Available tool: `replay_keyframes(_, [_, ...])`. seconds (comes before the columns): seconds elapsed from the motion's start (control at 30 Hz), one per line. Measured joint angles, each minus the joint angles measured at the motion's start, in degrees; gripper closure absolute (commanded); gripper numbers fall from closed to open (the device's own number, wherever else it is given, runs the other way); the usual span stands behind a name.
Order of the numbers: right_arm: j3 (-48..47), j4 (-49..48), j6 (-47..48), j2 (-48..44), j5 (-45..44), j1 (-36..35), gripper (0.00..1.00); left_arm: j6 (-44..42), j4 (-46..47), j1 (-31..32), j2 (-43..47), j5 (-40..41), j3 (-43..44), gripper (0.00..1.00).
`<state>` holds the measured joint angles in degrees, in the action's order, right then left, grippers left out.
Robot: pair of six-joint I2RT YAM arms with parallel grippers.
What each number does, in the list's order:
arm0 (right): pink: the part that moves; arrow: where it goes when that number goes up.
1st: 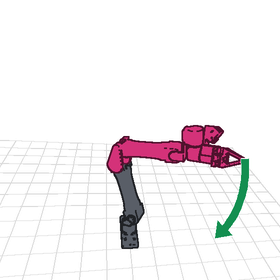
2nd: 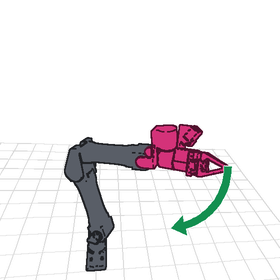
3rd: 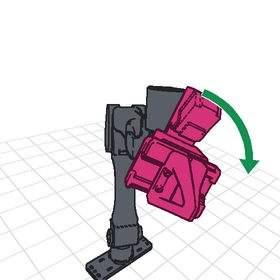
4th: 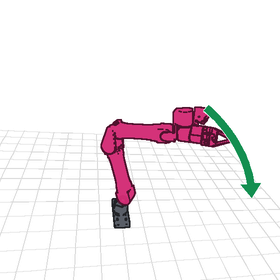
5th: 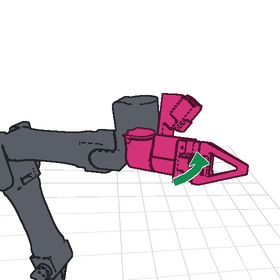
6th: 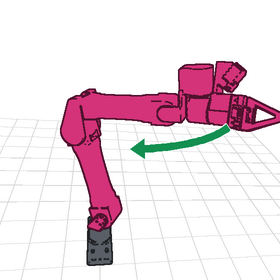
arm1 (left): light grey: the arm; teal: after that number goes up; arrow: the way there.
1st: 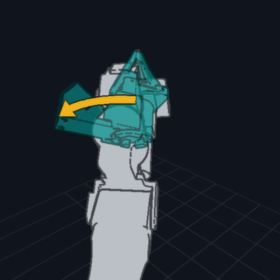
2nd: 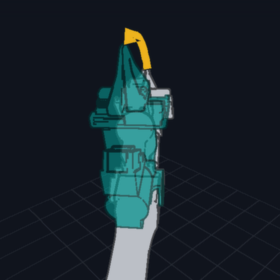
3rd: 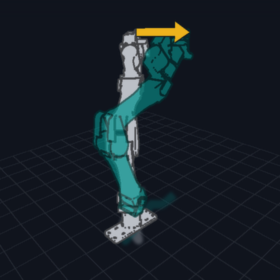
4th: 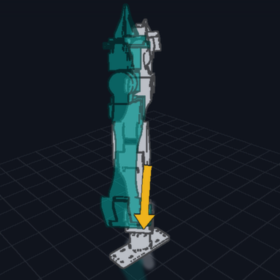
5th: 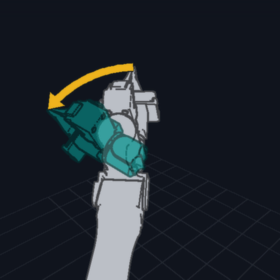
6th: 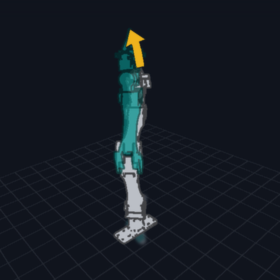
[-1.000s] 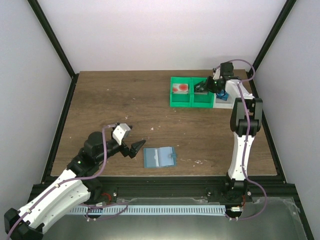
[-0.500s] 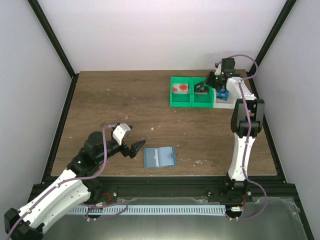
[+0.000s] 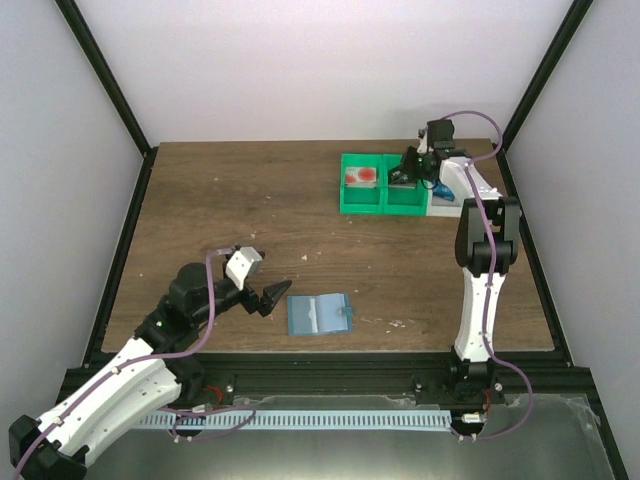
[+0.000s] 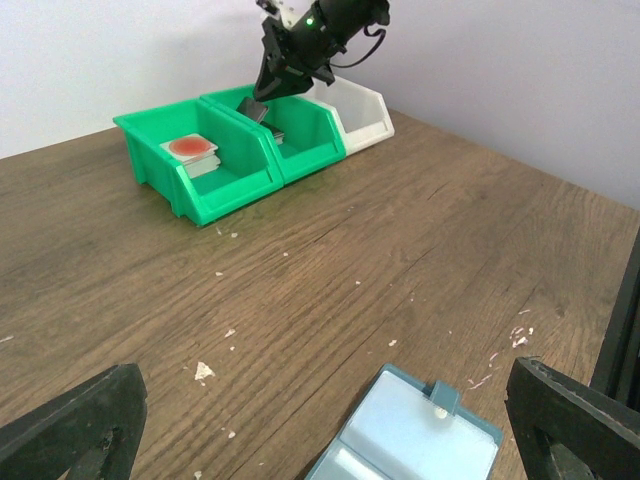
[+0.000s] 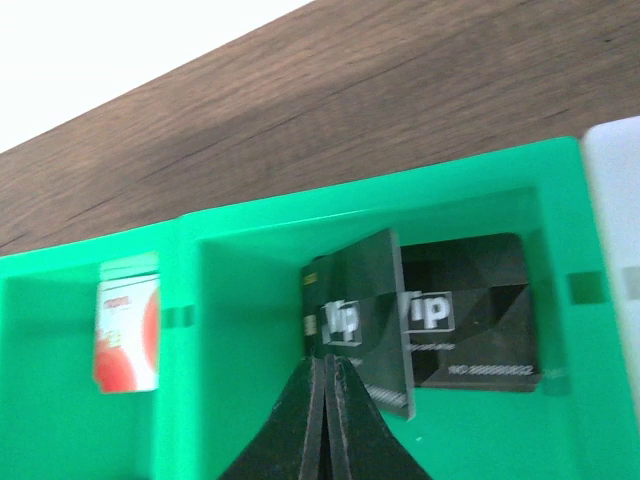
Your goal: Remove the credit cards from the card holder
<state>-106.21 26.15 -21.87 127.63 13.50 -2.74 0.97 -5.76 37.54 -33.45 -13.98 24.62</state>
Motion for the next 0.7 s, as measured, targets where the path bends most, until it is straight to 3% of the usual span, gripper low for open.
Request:
replay_keyframes(0.5, [-2.5,2.1,0.2,2.4,-4.6,0.0,0.99,0.0,-0.1,0.0,-0.3,0.1,0.0,0.0])
replay_keyframes(0.7, [-1.6,2.2,0.2,0.2,-2.7,-0.3,0.91,0.5,-0.2,0.0,-1.0,1.9,0.0,0.0])
